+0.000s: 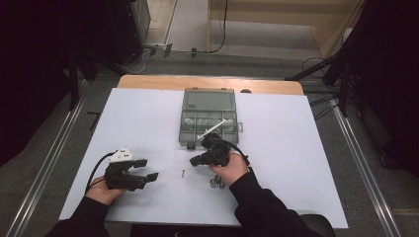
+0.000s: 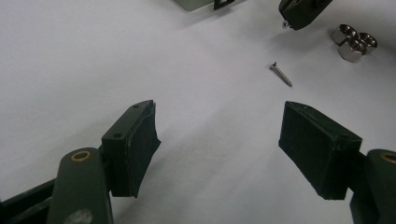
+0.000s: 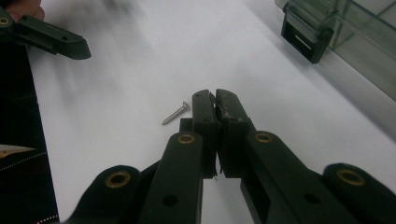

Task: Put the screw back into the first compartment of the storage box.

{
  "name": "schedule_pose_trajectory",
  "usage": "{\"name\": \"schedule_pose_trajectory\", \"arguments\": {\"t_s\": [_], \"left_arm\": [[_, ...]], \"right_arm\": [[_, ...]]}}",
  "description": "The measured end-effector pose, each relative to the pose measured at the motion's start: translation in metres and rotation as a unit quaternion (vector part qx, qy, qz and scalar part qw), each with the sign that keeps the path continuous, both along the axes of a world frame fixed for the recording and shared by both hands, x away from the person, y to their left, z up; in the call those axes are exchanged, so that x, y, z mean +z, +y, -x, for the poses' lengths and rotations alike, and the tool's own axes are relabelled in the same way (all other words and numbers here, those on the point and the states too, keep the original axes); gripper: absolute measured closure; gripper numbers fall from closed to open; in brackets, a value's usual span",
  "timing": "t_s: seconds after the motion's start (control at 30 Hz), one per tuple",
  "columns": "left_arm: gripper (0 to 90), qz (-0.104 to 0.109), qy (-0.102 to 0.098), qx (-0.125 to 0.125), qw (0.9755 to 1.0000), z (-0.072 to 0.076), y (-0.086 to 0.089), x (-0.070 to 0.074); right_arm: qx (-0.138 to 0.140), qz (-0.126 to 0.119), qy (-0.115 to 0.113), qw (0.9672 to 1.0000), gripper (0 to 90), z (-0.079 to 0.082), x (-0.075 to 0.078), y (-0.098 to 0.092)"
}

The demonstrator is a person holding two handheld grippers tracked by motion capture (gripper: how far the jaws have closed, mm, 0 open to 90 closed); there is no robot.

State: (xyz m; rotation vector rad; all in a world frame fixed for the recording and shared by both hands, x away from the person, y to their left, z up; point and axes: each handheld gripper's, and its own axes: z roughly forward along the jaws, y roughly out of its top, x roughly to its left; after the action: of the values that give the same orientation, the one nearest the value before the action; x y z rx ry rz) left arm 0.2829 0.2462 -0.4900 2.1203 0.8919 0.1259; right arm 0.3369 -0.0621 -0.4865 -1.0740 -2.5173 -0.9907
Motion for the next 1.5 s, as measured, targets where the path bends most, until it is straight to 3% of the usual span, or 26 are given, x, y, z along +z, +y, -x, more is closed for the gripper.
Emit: {"name": "schedule_pose_trajectory", "arguments": {"t_s": [0.67,0.8,1.1,1.5], "left_arm": [[27.3,0.008,-0.007,-0.011,0.9999,0.003,-0.004,0.001],[27.2,0.003,-0.013,-0.017,0.9998,0.005,-0.005,0.002],[27.2,0.003,-0.003,-0.016,0.9999,0.004,-0.007,0.001],[27.2,0.003,-0.006,-0.011,0.9999,0.004,-0.006,0.001]], "right_arm": [[0.017,-0.007,-0.001,0.9998,88.7,-0.018,0.018,0.002],[0.014,-0.010,0.000,0.9998,88.7,-0.022,0.022,0.002],[0.013,-0.015,-0.006,0.9998,88.7,-0.029,0.029,0.003],[0.006,-0.016,-0.009,0.9998,88.8,-0.043,0.036,0.008]]}}
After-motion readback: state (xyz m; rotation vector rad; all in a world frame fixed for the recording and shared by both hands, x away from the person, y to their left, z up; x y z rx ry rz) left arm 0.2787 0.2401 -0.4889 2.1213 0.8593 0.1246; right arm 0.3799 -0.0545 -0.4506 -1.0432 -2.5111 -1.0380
